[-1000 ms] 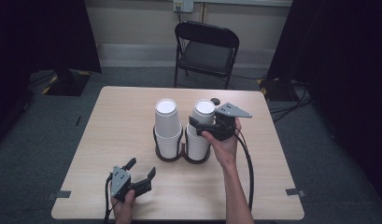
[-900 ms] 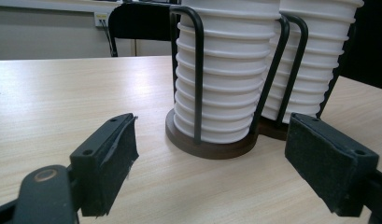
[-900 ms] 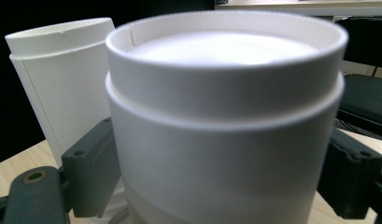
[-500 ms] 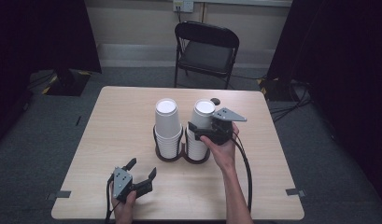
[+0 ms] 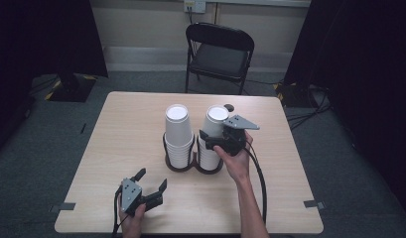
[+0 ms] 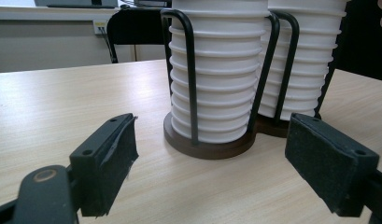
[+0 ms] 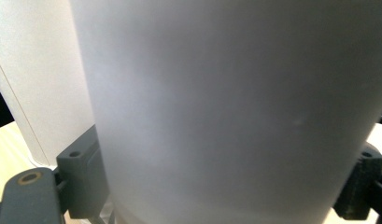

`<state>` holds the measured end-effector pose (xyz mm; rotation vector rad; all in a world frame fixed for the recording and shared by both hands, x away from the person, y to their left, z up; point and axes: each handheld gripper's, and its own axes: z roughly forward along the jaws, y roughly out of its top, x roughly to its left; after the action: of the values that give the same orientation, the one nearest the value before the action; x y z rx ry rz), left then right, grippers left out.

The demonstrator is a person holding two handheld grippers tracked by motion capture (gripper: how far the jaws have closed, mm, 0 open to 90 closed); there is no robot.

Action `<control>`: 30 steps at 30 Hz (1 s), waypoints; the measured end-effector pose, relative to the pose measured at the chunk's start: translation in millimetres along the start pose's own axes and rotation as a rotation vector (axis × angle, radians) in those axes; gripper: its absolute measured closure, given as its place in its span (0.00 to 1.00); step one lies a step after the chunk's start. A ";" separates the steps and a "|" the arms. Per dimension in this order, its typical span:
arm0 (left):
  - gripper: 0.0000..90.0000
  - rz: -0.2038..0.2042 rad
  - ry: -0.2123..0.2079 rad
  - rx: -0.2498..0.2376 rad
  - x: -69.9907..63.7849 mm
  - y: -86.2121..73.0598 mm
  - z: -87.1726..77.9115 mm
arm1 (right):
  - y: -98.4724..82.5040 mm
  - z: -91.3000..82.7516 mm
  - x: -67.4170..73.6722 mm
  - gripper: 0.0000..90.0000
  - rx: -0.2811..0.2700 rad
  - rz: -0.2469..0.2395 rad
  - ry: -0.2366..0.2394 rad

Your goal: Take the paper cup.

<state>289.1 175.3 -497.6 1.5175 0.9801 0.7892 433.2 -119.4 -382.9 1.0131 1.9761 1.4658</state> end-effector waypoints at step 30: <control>0.18 0.002 0.003 0.040 -0.7 1.6 4.0 | 26.6 -16.3 1.6 0.15 -0.066 0.002 0.001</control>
<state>292.6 172.9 -496.7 1.5519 1.0026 0.7776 427.5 -123.7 -352.5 0.9863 1.9149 1.5226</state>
